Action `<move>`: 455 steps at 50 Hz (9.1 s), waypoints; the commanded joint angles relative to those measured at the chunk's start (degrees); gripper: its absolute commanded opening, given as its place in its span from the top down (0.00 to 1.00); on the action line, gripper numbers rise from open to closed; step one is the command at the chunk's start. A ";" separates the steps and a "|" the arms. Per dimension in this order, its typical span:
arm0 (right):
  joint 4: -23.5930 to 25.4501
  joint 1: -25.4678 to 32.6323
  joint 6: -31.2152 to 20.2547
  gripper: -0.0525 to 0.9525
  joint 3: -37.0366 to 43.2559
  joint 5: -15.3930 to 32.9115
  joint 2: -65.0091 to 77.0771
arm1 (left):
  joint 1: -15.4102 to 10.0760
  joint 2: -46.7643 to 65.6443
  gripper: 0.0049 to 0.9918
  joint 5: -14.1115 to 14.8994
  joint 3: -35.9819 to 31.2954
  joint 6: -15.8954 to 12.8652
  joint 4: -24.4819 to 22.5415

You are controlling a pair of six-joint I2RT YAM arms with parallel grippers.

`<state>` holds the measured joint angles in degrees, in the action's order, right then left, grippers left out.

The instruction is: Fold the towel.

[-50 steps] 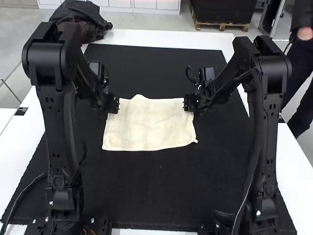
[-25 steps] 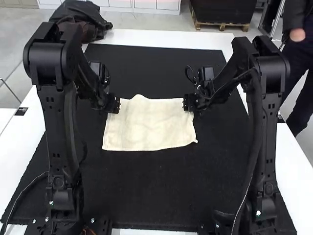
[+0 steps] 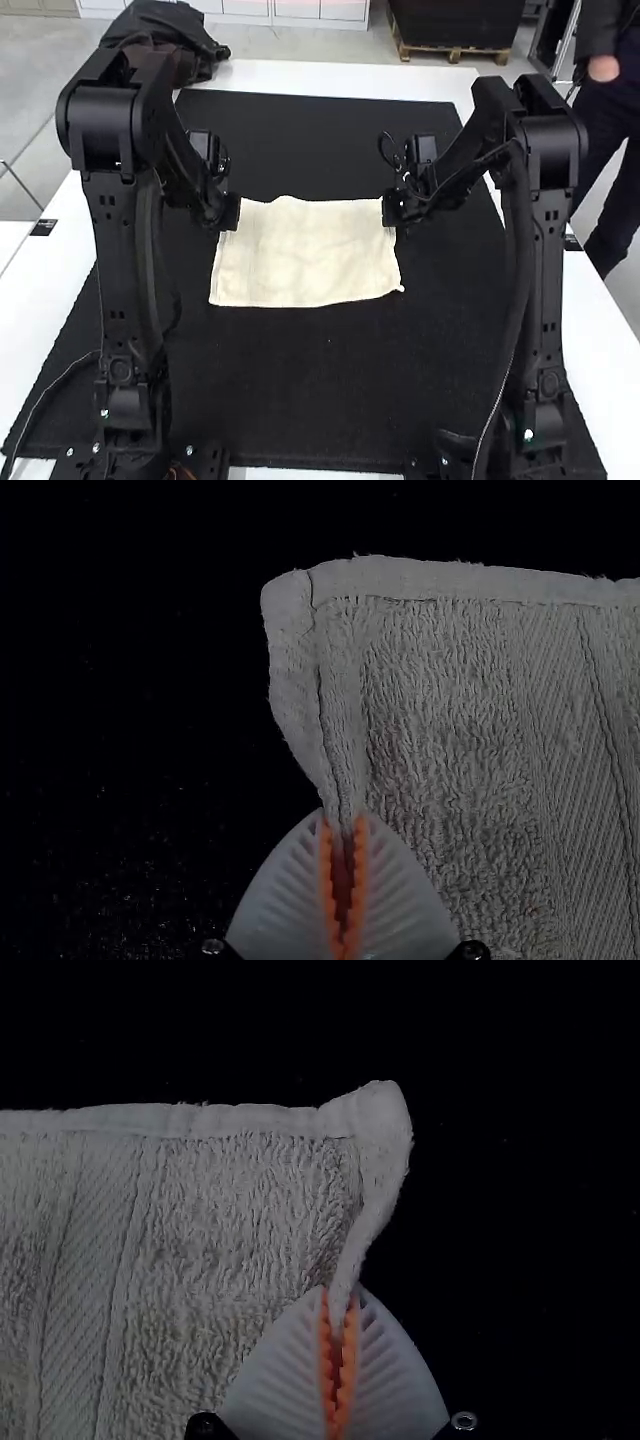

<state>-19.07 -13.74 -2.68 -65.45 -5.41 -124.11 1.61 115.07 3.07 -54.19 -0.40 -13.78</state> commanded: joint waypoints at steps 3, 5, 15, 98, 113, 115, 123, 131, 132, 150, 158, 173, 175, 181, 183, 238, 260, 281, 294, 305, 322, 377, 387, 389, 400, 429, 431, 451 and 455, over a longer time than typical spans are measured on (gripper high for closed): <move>0.61 -0.68 1.53 0.97 0.24 -4.70 -1.39 | 0.59 1.39 0.98 -0.52 -0.39 -0.47 -1.25; 0.53 -0.68 1.80 0.97 0.24 -4.70 -1.04 | 0.68 1.13 0.98 -0.26 -0.56 -0.47 -1.60; 0.17 -0.33 2.68 0.97 0.24 -4.52 2.74 | 1.03 -1.51 0.98 0.62 -1.44 -0.04 -1.95; 6.68 5.21 3.64 0.97 12.89 -11.20 25.59 | 2.08 -21.81 0.98 5.37 5.59 0.93 8.07; 9.14 5.21 3.64 0.97 15.35 -12.78 28.75 | 2.17 -26.65 0.98 5.63 8.75 0.84 9.30; 9.31 5.21 3.64 0.97 15.88 -12.87 28.93 | 2.17 -27.26 0.98 5.63 9.19 0.93 9.56; 9.93 5.21 3.91 0.97 18.25 -14.01 30.25 | 2.17 -29.46 0.98 5.63 11.13 0.93 10.09; 10.37 5.21 4.08 0.97 20.19 -14.28 31.83 | 2.17 -31.31 0.98 5.63 12.71 0.93 11.06; 10.46 5.21 4.17 0.97 20.45 -14.28 32.09 | 2.17 -31.57 0.98 5.63 13.06 0.93 11.23; 10.81 5.12 4.26 0.97 23.88 -14.89 32.88 | 2.17 -34.91 0.98 5.63 17.90 0.84 11.50; 10.98 5.12 4.00 0.97 24.85 -14.89 32.88 | 2.08 -36.23 0.98 5.63 19.57 0.84 11.85; 11.78 4.86 3.82 0.97 27.22 -15.16 34.03 | 2.08 -40.97 0.98 5.54 23.08 0.67 13.34; 11.78 4.86 3.82 0.97 27.39 -15.16 34.20 | 2.17 -41.68 0.98 5.54 23.87 0.58 13.52; 11.86 5.12 3.82 0.97 28.36 -15.24 34.99 | 2.17 -43.61 0.98 5.54 25.89 0.67 13.43; 11.95 5.21 3.82 0.97 28.62 -15.24 35.26 | 2.17 -44.23 0.98 5.54 26.42 0.67 13.43; 9.05 5.65 4.00 0.04 30.91 -14.01 35.08 | 2.17 -46.51 0.03 0.18 30.82 -0.47 10.79; 8.70 4.77 3.12 0.04 29.15 -13.75 31.74 | 2.17 -49.24 0.03 -1.31 28.35 -0.30 10.00; 7.73 1.61 3.12 0.04 27.92 -13.31 27.70 | 5.16 -49.50 0.03 -1.31 27.39 0.23 11.76; 5.62 0.38 3.20 0.04 27.92 -11.90 25.33 | 6.04 -50.91 0.03 -1.23 27.39 0.05 12.64; 5.18 -0.33 2.50 0.66 28.36 -12.70 21.63 | 6.04 -53.02 0.03 -1.23 27.39 0.05 13.61; 8.44 3.10 2.94 0.97 28.01 -17.35 25.50 | 6.66 -53.37 0.03 -1.23 26.07 0.14 13.96; 20.74 -9.99 14.81 0.97 14.83 -19.73 34.82 | 8.59 -53.28 0.03 -1.84 25.89 0.23 12.90; 20.83 -13.42 16.21 0.97 12.28 -19.64 32.27 | 9.82 -53.19 0.03 -2.02 26.42 0.23 12.20; 20.83 -14.12 16.83 0.97 11.84 -19.64 31.74 | 10.35 -53.19 0.03 -2.02 26.60 0.05 12.11; 20.83 -18.69 17.27 0.97 8.94 -18.41 29.10 | 14.83 -53.28 0.03 -1.75 27.91 -1.88 11.06; 18.10 -28.45 19.29 0.97 0.15 -18.41 20.32 | 21.60 -53.28 0.03 2.11 28.62 -3.81 10.27; 18.02 -28.98 19.38 0.97 -0.64 -18.41 19.52 | 21.60 -53.28 0.03 2.11 28.62 -3.81 10.27; 17.40 -32.84 20.17 0.97 -9.78 -18.58 11.44 | 21.60 -53.28 0.03 2.38 28.62 -3.73 9.91; 17.40 -33.72 20.43 0.97 -11.28 -18.58 10.21 | 21.60 -53.28 0.03 2.29 28.62 -3.64 9.91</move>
<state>-1.04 -45.80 16.78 -73.63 -24.03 -113.19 22.65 62.92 4.54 -25.58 -3.64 -3.27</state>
